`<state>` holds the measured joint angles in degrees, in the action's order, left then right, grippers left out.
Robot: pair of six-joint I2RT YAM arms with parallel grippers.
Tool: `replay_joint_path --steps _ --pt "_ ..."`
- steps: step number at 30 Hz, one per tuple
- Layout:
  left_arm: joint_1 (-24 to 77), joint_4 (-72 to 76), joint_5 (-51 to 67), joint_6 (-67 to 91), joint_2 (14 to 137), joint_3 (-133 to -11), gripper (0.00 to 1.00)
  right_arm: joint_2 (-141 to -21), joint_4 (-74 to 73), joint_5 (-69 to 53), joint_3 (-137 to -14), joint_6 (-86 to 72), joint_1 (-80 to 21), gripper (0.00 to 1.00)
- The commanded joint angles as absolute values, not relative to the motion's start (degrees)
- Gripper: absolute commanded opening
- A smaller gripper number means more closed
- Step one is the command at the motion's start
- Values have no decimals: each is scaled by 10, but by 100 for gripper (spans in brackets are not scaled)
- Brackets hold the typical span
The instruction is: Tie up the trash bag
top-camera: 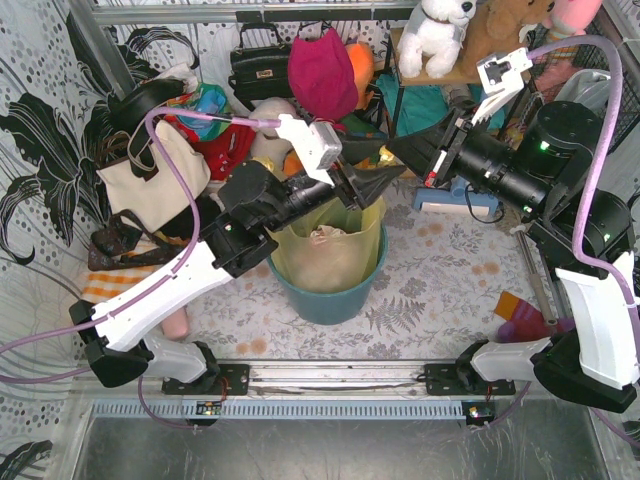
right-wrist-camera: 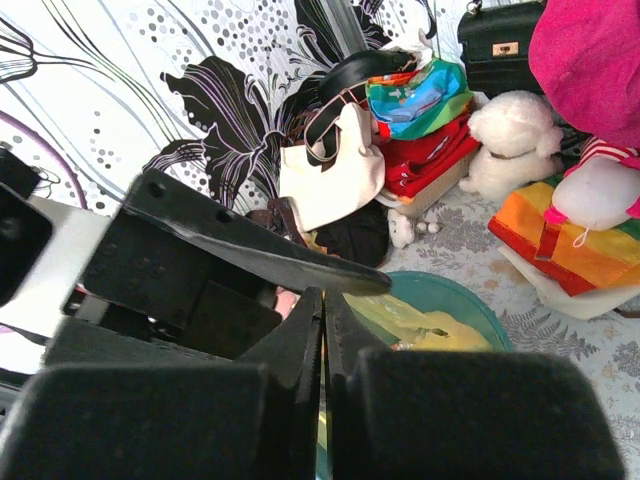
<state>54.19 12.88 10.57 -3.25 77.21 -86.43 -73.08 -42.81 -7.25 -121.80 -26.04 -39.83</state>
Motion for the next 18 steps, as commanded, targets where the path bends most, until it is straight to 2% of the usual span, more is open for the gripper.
replay_joint_path --steps 1,11,18 --pt "537 150 103 -32 773 -902 58 -730 -394 -74 -1224 -264 -397 0" --pt "537 141 105 -35 791 -918 54 -734 -363 -74 -1229 -269 -397 0" --pt "537 136 110 -38 794 -918 42 -737 -360 -82 -1230 -271 -397 0"
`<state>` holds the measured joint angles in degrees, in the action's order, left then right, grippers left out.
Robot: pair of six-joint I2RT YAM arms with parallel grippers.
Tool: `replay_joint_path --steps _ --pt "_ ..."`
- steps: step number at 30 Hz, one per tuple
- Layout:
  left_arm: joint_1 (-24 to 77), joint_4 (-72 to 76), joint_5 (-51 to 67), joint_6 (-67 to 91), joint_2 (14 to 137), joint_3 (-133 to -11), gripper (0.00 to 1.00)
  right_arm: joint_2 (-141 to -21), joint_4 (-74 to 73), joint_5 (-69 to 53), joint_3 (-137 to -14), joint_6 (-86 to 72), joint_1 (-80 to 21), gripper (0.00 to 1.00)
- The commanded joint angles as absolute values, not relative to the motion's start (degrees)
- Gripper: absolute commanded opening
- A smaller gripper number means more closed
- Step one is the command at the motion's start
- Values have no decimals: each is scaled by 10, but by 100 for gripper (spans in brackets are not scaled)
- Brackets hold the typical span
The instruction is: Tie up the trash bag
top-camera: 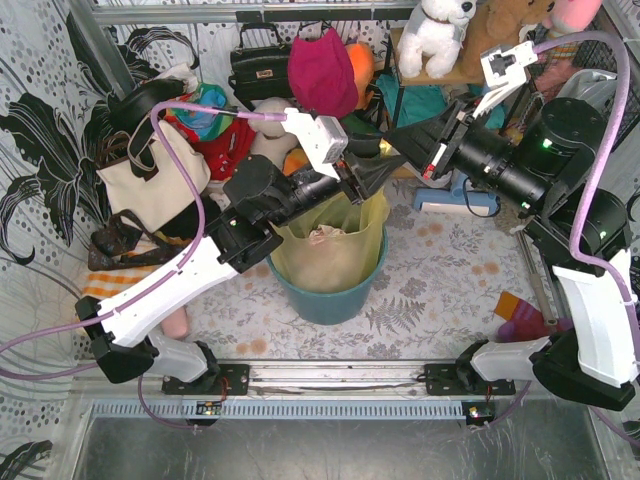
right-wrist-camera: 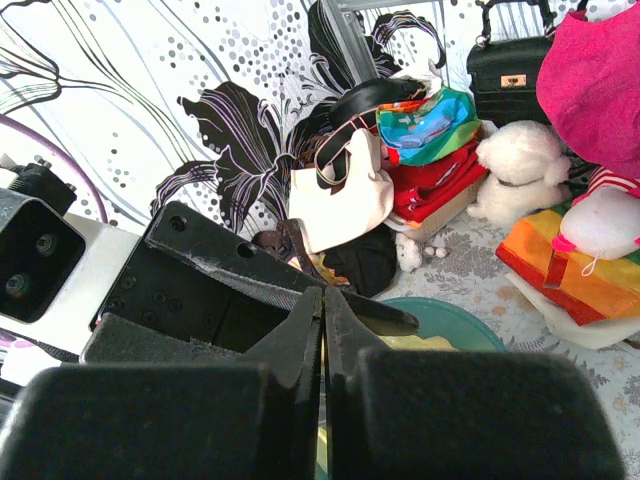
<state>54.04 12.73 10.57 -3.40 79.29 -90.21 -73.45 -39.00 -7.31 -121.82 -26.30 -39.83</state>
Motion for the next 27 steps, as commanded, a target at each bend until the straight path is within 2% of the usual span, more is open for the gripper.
replay_joint_path --steps 1,7,12,18,27 --pt "537 137 109 -38 794 -918 40 -737 -361 -82 -1229 -271 -397 0" --pt "537 140 104 -32 787 -916 42 -734 -363 -80 -1222 -269 -397 0" --pt "537 152 102 -28 773 -898 39 -734 -363 -77 -1220 -268 -397 0" --pt "537 158 106 -21 755 -883 44 -735 -364 -74 -1219 -266 -397 0" --pt "537 162 111 -19 757 -882 36 -737 -361 -78 -1216 -268 -397 0"
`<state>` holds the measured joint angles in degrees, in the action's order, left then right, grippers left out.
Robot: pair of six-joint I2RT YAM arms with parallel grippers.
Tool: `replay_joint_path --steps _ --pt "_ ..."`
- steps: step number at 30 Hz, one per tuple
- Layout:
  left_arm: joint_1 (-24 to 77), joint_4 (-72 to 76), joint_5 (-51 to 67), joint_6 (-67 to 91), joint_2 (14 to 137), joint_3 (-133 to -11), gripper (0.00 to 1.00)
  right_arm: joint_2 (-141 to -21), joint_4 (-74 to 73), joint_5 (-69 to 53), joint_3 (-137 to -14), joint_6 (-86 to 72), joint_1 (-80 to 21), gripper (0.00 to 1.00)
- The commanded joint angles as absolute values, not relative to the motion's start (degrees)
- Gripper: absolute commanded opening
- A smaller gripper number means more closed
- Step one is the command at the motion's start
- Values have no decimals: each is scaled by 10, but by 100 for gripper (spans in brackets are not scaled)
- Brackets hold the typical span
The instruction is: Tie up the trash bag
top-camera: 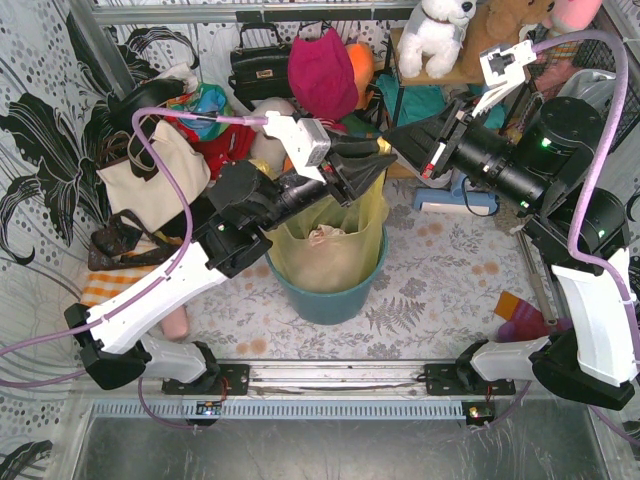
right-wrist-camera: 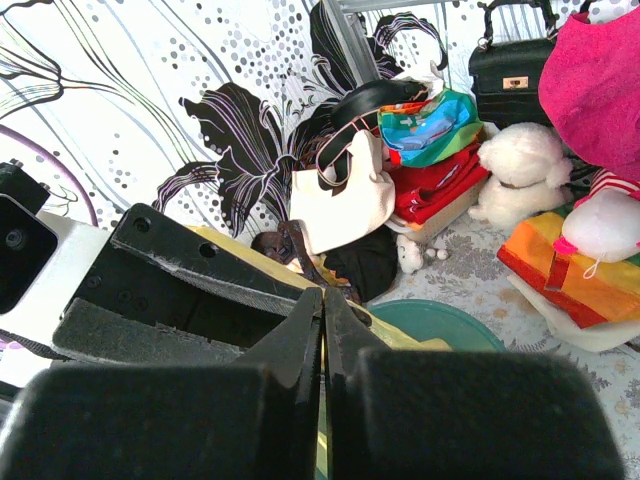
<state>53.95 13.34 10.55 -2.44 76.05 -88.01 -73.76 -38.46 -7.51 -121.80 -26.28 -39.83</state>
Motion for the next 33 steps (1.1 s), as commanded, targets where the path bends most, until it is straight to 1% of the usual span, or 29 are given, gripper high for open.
replay_joint_path --steps 1,5,7,9,10,17,18,19,20,22,23,28,33 --pt "537 162 110 -20 759 -884 36 -737 -361 -79 -1216 -267 -397 0" --pt "537 152 109 -24 769 -897 29 -736 -361 -79 -1214 -266 -397 0" --pt "537 152 109 -25 772 -899 20 -734 -361 -79 -1212 -267 -397 0" --pt "537 153 105 -21 774 -901 2 -733 -360 -79 -1210 -268 -397 0" --pt "537 152 103 -19 774 -902 0 -733 -360 -80 -1209 -268 -397 0" --pt "537 142 106 -16 771 -903 0 -729 -349 -80 -1203 -268 -397 1" --pt "537 143 107 -15 767 -900 0 -727 -344 -78 -1200 -269 -397 14" --pt "537 143 109 -14 764 -897 0 -724 -338 -76 -1197 -269 -397 24" --pt "537 145 112 -14 760 -892 0 -722 -332 -74 -1194 -268 -397 30" --pt "537 149 123 -14 749 -879 0 -720 -322 -69 -1192 -268 -397 37" --pt "537 151 130 -12 742 -871 0 -720 -318 -69 -1191 -266 -397 39" --pt "537 155 177 -12 702 -829 0 -725 -287 -92 -1179 -248 -397 42" --pt "537 189 204 -18 659 -755 0 -710 -162 -173 -1102 -205 -397 46"
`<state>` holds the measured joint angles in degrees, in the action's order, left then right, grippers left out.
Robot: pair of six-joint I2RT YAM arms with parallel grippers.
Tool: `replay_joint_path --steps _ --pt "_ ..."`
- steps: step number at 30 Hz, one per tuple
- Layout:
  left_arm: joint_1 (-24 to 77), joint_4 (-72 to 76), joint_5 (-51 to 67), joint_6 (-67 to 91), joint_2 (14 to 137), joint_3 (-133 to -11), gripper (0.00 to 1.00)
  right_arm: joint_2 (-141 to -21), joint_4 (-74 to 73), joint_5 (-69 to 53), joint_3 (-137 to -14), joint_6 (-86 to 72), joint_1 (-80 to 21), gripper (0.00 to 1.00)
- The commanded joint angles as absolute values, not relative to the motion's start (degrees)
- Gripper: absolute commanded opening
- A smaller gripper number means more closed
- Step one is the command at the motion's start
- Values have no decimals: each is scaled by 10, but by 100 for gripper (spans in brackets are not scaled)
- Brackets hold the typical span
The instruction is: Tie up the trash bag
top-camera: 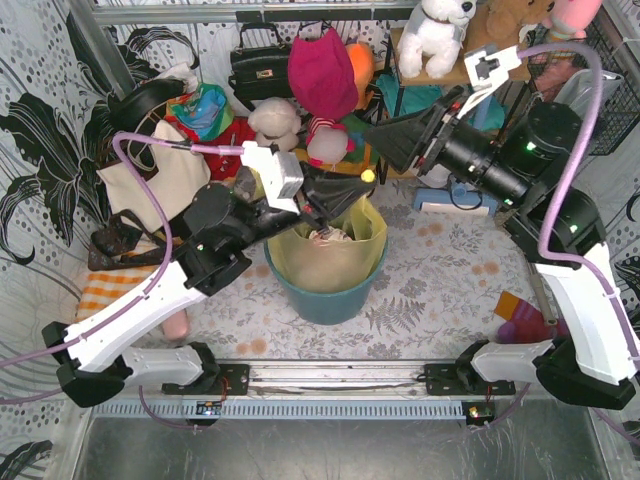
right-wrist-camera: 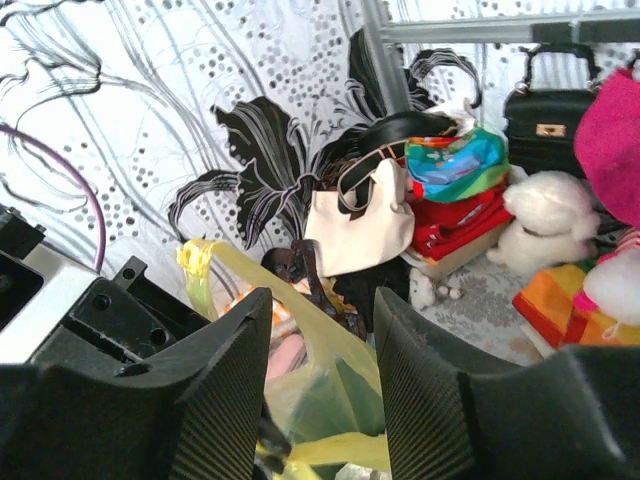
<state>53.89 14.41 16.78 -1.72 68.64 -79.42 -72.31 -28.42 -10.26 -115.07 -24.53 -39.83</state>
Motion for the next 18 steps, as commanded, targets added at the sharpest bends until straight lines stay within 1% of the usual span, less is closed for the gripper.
replay_joint_path --steps 1,4,8,13,18 --pt "537 194 213 -18 651 -745 0 -711 -140 -188 -1092 -198 -397 46" --pt "537 219 233 -16 628 -711 0 -730 -114 -228 -1089 -184 -397 47" --pt "537 232 256 -5 606 -685 0 -785 -129 -334 -1142 -176 -397 50" --pt "537 213 296 1 603 -681 0 -835 -114 -462 -1167 -175 -397 58" --pt "537 237 314 26 594 -667 0 -867 -95 -537 -1172 -161 -397 66"
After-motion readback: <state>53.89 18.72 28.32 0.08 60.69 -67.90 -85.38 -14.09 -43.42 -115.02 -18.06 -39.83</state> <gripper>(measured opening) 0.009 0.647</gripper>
